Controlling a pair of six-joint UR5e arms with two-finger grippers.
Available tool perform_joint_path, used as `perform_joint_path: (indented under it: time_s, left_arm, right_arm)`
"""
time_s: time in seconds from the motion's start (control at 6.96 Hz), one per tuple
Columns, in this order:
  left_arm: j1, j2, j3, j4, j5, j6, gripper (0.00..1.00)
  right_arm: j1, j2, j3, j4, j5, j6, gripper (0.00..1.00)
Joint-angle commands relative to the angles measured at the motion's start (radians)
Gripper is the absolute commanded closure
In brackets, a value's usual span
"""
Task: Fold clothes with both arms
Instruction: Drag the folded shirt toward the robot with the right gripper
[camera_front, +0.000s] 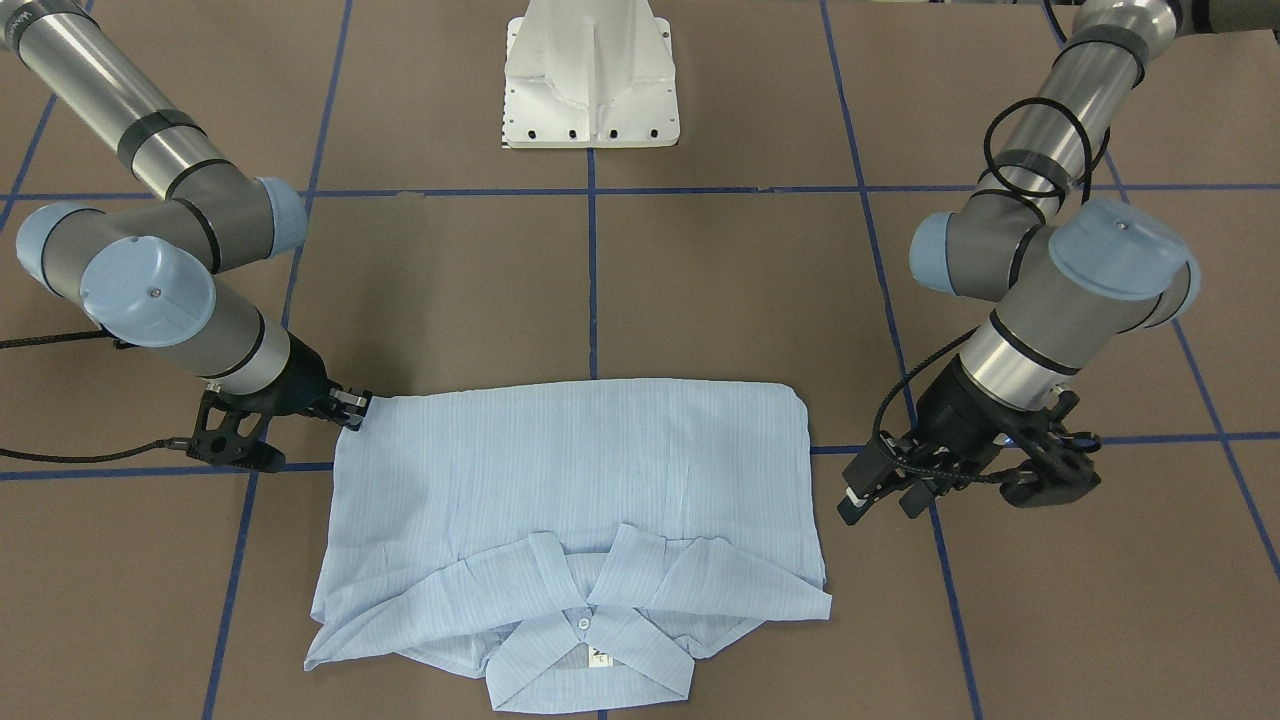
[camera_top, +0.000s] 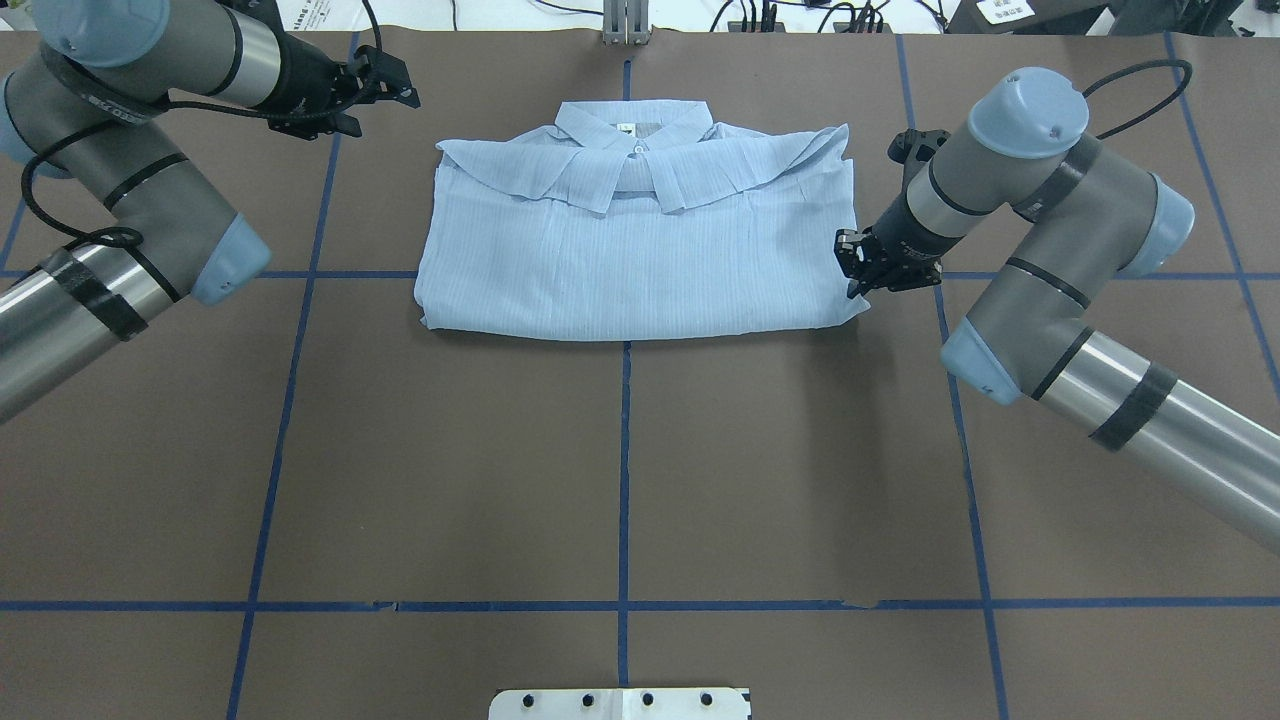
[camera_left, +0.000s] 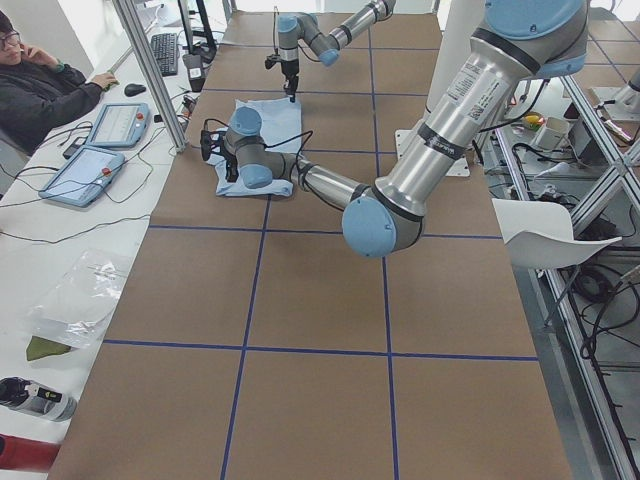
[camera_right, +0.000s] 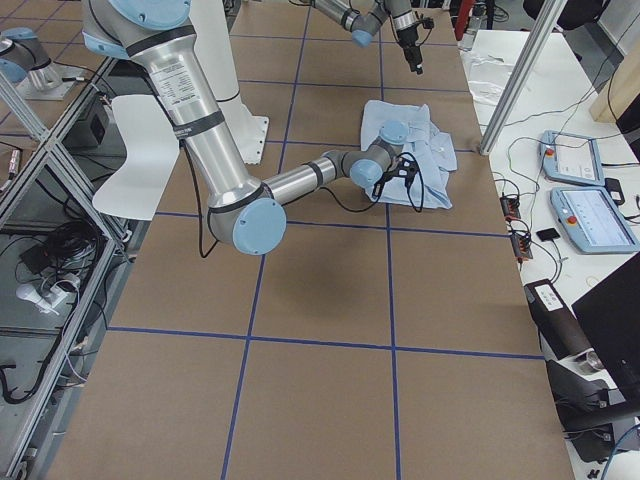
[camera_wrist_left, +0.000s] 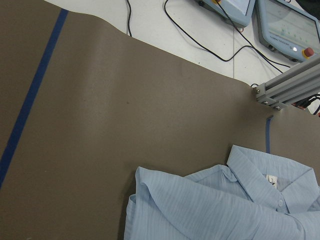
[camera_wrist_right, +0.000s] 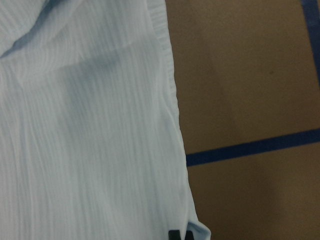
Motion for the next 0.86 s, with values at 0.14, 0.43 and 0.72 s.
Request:
perform_joint_path:
  time_s: [0.14, 0.43, 0.72]
  left_arm:
    - [-0.001, 0.005, -0.019, 0.002, 0.001, -0.005, 0.12]
    - [-0.001, 0.024, -0.040, 0.002, 0.003, -0.008, 0.12]
    - [0.002, 0.029, -0.048, 0.002, 0.006, -0.008, 0.12]
  right_arm:
    - [-0.023, -0.202, 0.271, 0.000, 0.054, 0.003, 1.00]
    - [-0.090, -0.325, 0.405, 0.000, 0.044, 0.017, 1.00]
    - [-0.190, -0.507, 0.583, 0.006, 0.039, 0.012, 1.00]
